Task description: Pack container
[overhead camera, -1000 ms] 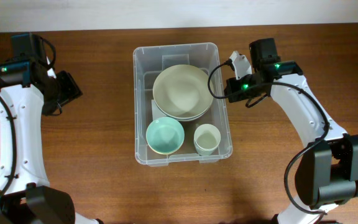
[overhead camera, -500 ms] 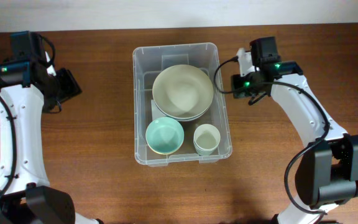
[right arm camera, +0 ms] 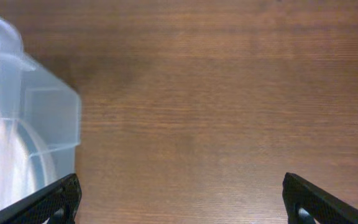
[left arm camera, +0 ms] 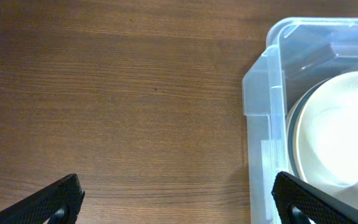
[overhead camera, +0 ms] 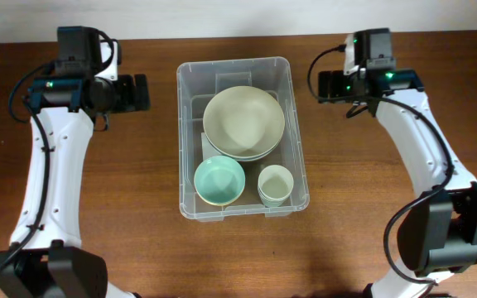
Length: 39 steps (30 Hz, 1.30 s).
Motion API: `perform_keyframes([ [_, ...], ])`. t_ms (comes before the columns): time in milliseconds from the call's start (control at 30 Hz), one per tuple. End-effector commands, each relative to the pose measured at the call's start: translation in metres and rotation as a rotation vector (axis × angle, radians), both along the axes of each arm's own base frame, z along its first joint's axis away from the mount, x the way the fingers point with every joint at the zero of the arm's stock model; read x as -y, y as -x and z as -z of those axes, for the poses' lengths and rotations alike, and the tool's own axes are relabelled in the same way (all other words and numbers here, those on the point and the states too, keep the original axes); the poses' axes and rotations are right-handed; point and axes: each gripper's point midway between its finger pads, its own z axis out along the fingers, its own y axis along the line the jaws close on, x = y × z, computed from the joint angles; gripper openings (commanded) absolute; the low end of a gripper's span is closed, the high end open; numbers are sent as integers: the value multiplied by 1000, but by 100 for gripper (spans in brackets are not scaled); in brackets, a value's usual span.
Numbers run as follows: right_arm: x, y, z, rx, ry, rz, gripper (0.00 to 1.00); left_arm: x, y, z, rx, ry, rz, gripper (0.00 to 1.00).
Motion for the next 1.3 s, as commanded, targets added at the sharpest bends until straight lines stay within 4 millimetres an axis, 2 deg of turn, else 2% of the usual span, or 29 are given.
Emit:
perform_keyframes([
  [0, 19, 6, -14, 2, -16, 75, 99, -1, 1, 5, -21, -15, 29, 99],
  [167, 27, 31, -34, -20, -56, 115, 99, 0, 22, -3, -53, -10, 31, 99],
  [367, 30, 61, -76, 32, -60, 139, 99, 0, 45, -44, 34, -20, 38, 99],
  [433, 31, 76, -88, 54, -56, 152, 99, 1, 61, -56, 72, -27, 45, 99],
  [567, 37, 107, -98, 103, -40, 197, 99, 1, 87, -60, 134, -30, 44, 99],
  [767, 34, 163, -86, 183, -42, 189, 99, 4, 138, -53, 229, -17, 36, 99],
  [867, 24, 201, -66, 237, -22, 132, 97, 6, 172, -48, 317, -16, 41, 99],
  [1000, 14, 241, -44, 295, -42, 92, 99, 7, 211, -34, 387, 3, 18, 99],
  [1100, 14, 261, -36, 349, -54, 83, 99, 8, 230, -21, 424, 28, -8, 99],
  [1267, 16, 279, -36, 413, -64, 83, 99, 8, 247, -9, 426, 27, -8, 99],
])
